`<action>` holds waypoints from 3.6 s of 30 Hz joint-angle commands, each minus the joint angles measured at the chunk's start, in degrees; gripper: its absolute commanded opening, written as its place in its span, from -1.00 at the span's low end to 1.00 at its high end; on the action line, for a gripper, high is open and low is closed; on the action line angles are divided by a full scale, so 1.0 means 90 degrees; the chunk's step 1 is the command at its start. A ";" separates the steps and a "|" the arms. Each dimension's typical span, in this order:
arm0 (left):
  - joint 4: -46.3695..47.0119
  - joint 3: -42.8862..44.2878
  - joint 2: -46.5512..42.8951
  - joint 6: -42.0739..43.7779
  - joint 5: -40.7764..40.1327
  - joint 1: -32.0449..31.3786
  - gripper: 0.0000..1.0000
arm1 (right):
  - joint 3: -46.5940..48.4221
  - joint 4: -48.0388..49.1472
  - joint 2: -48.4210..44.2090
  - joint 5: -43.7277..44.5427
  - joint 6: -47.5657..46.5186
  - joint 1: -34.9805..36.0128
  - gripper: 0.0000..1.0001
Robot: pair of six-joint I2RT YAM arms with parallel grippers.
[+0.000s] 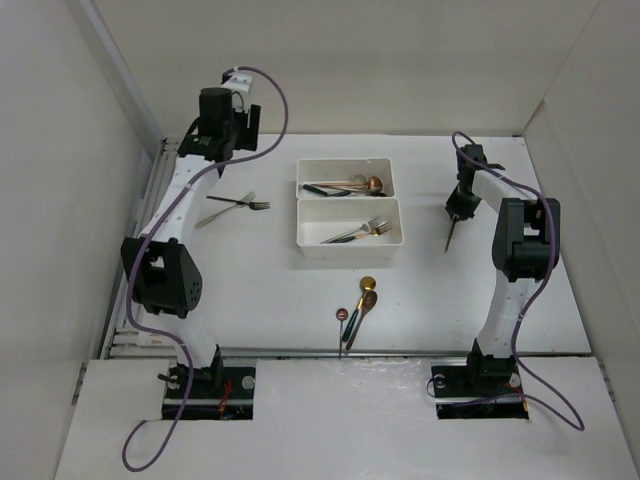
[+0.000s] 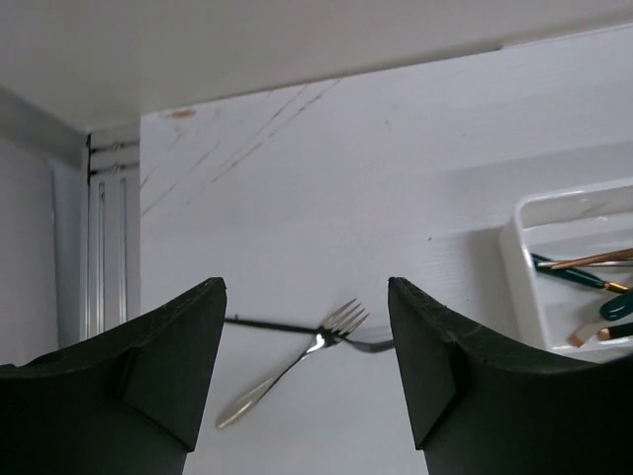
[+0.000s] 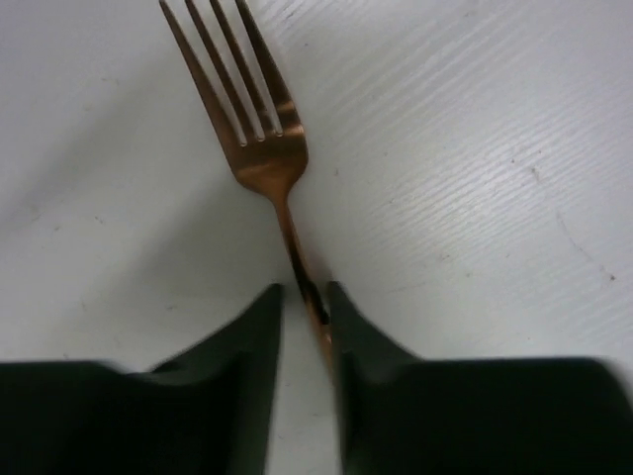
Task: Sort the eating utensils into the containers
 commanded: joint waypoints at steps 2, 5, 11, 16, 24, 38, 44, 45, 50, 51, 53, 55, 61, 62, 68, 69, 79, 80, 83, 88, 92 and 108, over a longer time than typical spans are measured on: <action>-0.0291 -0.0566 -0.0631 -0.0615 0.0100 0.0505 0.26 | -0.0157 -0.0043 0.0018 -0.0341 -0.0136 -0.0053 -0.78; -0.0204 -0.1073 -0.0826 -0.0587 0.0100 0.0741 0.24 | -0.0225 0.0015 -0.0177 -0.0236 0.0000 -0.0053 -1.00; 0.0410 -0.2652 -0.0915 0.1140 -0.0387 0.0888 0.24 | -0.0898 0.0618 -0.2193 0.0858 0.1337 -0.0112 -1.00; 0.1193 -0.3399 -0.0701 0.2664 -0.0652 0.1005 0.21 | -0.1036 0.0836 -0.3623 0.1706 0.2519 0.0579 -1.00; 0.0714 -0.2501 0.0539 0.2920 -0.0594 0.1132 0.08 | -0.2486 0.1762 -0.4660 0.0734 0.6149 0.2893 -1.00; 0.0773 -0.2129 0.0609 0.2862 -0.0291 0.1132 0.08 | -0.1174 0.1775 -0.2552 -0.0380 0.8175 0.3990 -1.00; 0.0832 -0.1984 0.0667 0.2920 -0.0291 0.1132 0.08 | -0.1142 0.1256 -0.2209 -0.0966 0.8233 0.3990 -1.00; 0.0832 -0.1983 0.0735 0.2920 -0.0291 0.1132 0.08 | -0.1288 0.1256 -0.2209 -0.0967 0.8311 0.3990 -1.00; 0.0832 -0.1681 0.0862 0.2988 -0.0291 0.1132 0.08 | -0.1611 0.1129 -0.2433 -0.1114 0.8370 0.4068 -1.00; 0.0832 -0.1680 0.0862 0.3056 -0.0291 0.1132 0.08 | -0.1670 0.1129 -0.2434 -0.1114 0.8370 0.4068 -1.00; 0.0832 -0.1622 0.0931 0.3183 -0.0291 0.1132 0.08 | -0.1729 0.1324 -0.2492 -0.1036 0.8370 0.4068 -0.72; 0.0832 -0.1553 0.0989 0.3378 -0.0203 0.1132 0.08 | -0.1729 0.1441 -0.2551 -0.0968 0.8244 0.4068 -0.39; -0.0004 -0.1378 0.1213 0.5105 0.0916 0.1132 0.10 | -0.0978 0.1178 -0.2727 -0.0382 0.7104 0.4126 0.47; -0.0463 -0.1223 0.1369 0.5601 0.1191 0.1132 0.12 | -0.0909 0.1178 -0.2785 -0.0323 0.6830 0.4126 0.52; -0.1032 -0.1094 0.1653 0.7086 0.1476 0.1132 0.12 | -0.0986 0.1275 -0.3058 -0.0323 0.6252 0.3999 0.55; -0.1034 -0.1094 0.1721 0.7274 0.1477 0.1132 0.12 | -0.1045 0.1334 -0.3117 -0.0265 0.6193 0.3999 0.55; -0.1794 -0.0090 0.2716 0.7705 0.1174 0.1132 0.10 | -0.1319 0.1334 -0.3771 0.0447 0.5763 0.3941 0.55; -0.1950 0.0057 0.2805 0.7705 0.1242 0.1132 0.07 | -0.1319 0.1334 -0.3772 0.0507 0.5695 0.3883 0.55; -0.2468 0.0331 0.2972 0.7900 0.1340 0.1074 -0.07 | -0.1319 0.1237 -0.3908 0.0731 0.5567 0.3824 0.55; -0.2927 0.0273 0.3118 0.8164 0.1281 0.0995 -0.70 | -0.1456 0.1090 -0.4220 0.0849 0.5567 0.3589 0.55; -0.3338 0.0215 0.3118 0.8097 0.1281 0.0995 -1.00 | -0.1592 0.1090 -0.4503 0.0986 0.5567 0.3375 0.55; -0.0792 -0.0859 0.0493 0.4788 0.2522 0.1493 -1.00 | -0.1855 0.1090 -0.5294 0.1777 0.4972 0.3170 0.55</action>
